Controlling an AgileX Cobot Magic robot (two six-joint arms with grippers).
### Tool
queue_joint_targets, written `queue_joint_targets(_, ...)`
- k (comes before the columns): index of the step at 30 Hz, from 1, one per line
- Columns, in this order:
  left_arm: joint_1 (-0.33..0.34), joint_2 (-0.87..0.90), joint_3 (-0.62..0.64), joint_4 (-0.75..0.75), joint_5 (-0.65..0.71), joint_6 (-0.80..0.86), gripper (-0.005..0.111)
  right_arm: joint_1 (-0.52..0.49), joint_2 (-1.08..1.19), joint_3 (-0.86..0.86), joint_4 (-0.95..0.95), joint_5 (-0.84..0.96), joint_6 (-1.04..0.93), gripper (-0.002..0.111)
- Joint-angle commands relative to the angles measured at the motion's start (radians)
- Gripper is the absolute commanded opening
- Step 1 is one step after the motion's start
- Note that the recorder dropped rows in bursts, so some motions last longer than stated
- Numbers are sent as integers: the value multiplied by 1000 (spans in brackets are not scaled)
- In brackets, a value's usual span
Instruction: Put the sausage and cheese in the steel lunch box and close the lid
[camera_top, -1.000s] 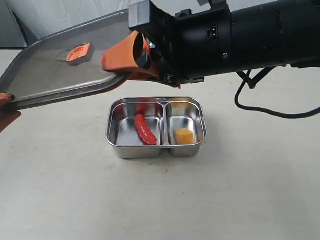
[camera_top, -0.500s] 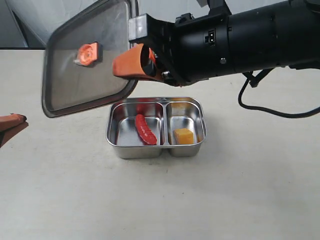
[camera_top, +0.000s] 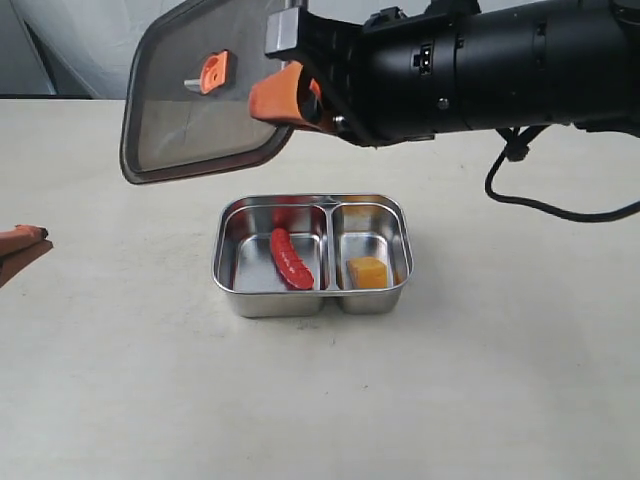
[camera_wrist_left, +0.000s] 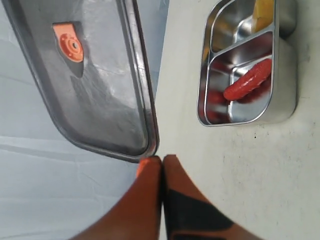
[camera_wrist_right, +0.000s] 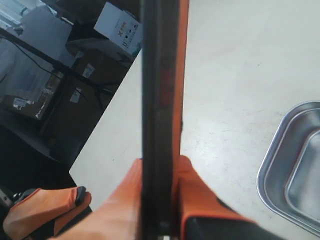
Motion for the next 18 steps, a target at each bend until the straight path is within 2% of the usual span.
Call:
queue_joint_targets(1, -2, -25, -4, 23, 2, -142, 4, -80, 10, 17, 14, -4, 59, -1)
queue_joint_targets(7, -2, -68, -4, 32, 2, -327, 20, -298, 113, 20, 29, 324, 41, -1)
queue_joint_targets(11, -2, -90, -4, 32, 2, -384, 29, -420, 209, 20, 81, 569, -108, -1)
queue_joint_targets(12, -2, -96, -4, 32, 2, -406, 31, -450, 263, 20, 129, 695, -154, -1)
queue_joint_targets(18, -2, -106, -4, 32, 31, -424, 32, -468, 418, 22, 100, 695, -254, -1)
